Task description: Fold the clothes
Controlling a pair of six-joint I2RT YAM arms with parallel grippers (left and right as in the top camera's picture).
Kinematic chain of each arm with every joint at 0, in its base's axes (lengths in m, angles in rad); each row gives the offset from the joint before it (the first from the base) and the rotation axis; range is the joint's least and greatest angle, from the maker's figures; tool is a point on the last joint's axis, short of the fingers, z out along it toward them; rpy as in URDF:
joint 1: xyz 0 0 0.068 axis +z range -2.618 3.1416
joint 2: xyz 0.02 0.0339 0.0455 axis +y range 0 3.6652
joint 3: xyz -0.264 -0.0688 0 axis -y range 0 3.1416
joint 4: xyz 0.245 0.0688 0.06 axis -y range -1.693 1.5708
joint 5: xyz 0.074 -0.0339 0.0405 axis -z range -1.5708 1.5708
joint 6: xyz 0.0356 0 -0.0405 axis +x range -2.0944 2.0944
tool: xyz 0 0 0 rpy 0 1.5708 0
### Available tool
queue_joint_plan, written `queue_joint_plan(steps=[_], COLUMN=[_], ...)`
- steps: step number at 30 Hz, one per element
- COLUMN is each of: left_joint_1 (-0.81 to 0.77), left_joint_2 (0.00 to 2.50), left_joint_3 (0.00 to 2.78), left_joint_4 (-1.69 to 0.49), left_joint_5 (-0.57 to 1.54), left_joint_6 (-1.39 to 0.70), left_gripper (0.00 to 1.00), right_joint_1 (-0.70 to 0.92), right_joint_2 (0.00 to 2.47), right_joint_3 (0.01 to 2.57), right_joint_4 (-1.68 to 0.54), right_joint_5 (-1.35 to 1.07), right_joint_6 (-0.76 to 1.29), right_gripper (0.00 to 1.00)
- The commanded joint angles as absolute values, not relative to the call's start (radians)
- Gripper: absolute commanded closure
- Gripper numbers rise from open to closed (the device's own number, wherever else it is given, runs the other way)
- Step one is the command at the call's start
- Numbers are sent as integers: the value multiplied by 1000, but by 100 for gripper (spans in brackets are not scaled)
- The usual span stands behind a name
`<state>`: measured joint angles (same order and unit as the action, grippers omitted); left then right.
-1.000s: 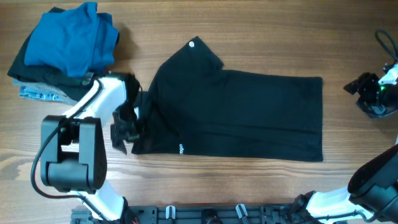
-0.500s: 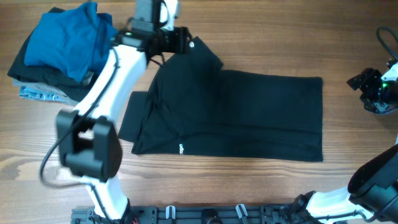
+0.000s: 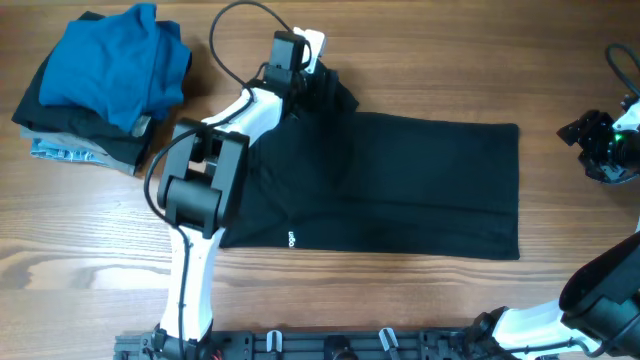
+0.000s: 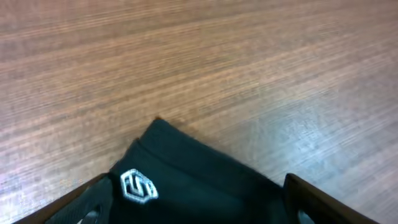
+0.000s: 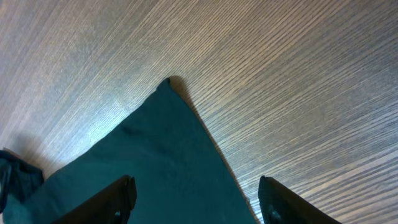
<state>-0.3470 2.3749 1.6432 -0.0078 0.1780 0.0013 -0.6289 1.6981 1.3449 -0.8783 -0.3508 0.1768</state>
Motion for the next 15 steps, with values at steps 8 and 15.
queue_joint_plan(steps=[8, 15], left_joint_1=[-350, -344], left_joint_2=[2380, 2209], left_joint_3=[1646, 1646], left_joint_4=[-28, -242], left_joint_5=[156, 159], left_joint_6=[15, 12], left_gripper=[96, 96], right_joint_1=[-624, -548], right_joint_2=[1697, 1707], right_joint_3=[1346, 1346], right_joint_4=[-884, -745], right_joint_5=[-362, -388], right_joint_6=[126, -49], right_gripper=[32, 38])
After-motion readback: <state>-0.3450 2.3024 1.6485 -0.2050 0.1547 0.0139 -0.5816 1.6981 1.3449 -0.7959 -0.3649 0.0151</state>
